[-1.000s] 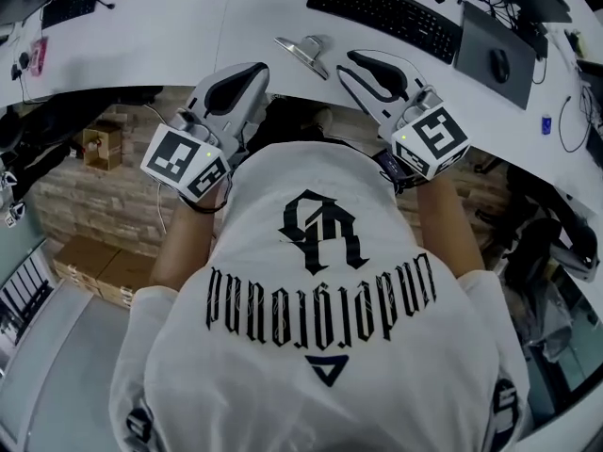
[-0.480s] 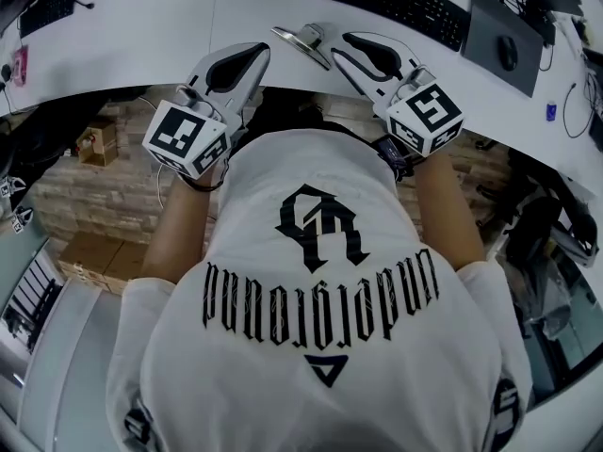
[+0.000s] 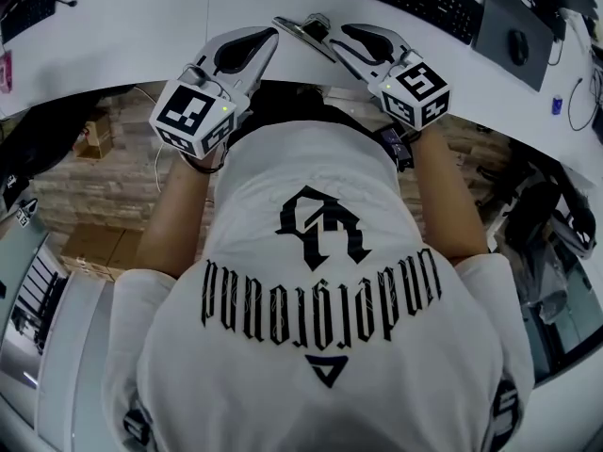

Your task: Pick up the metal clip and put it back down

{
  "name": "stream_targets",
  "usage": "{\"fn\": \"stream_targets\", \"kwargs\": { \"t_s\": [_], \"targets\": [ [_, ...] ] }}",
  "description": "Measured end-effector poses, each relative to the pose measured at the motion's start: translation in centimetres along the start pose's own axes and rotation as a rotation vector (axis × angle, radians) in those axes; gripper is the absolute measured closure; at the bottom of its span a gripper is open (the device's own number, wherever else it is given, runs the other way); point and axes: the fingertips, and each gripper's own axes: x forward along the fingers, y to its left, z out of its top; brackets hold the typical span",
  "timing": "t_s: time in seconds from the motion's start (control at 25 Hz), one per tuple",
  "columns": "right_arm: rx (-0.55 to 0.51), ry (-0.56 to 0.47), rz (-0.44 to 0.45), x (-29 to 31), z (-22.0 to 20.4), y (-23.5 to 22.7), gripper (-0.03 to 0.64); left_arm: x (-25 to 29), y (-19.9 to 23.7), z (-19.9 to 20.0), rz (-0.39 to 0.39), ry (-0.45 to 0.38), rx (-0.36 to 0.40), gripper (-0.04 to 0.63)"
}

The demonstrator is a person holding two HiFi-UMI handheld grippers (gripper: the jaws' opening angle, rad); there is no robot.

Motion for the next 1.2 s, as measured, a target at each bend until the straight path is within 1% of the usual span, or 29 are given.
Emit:
{"fn": "stream_targets", "kwargs": {
  "t_s": [0.16, 0.32, 0.48, 0.72, 0.84, 1.08, 1.2],
  "targets": [
    [0.030, 0.029, -0.002, 1.5, -1.4, -1.1, 0.518, 1.0, 1.0, -1.9, -0.017, 0.039, -0.023, 0.583],
    [0.052, 0.068, 0.008, 3.3, -3.0, -2.1, 0.511, 1.9, 1.5, -3.4, -0.045, 0.071, -0.026, 0.583],
    [0.064, 0.106, 0.004, 4.7, -4.7, -3.1, 0.508, 2.7, 2.4, -4.8, -0.050, 0.094, -0.049, 0.583],
    [0.115, 0.150, -0.006, 6.2, -7.2, -4.9, 0.508, 3.7, 3.2, -6.8, -0.061, 0.126, -0.071, 0.583],
    [0.126, 0.165, -0.015, 6.9, -8.0, -5.7, 0.508, 4.0, 3.5, -7.5, -0.068, 0.139, -0.084, 0.583],
    [0.140, 0.200, 0.005, 8.7, -9.5, -5.8, 0.508, 4.1, 4.1, -8.5, -0.072, 0.159, -0.107, 0.583],
    [0.139, 0.205, -0.006, 9.2, -9.8, -6.0, 0.509, 4.1, 4.4, -8.8, -0.073, 0.167, -0.112, 0.583]
  ]
}}
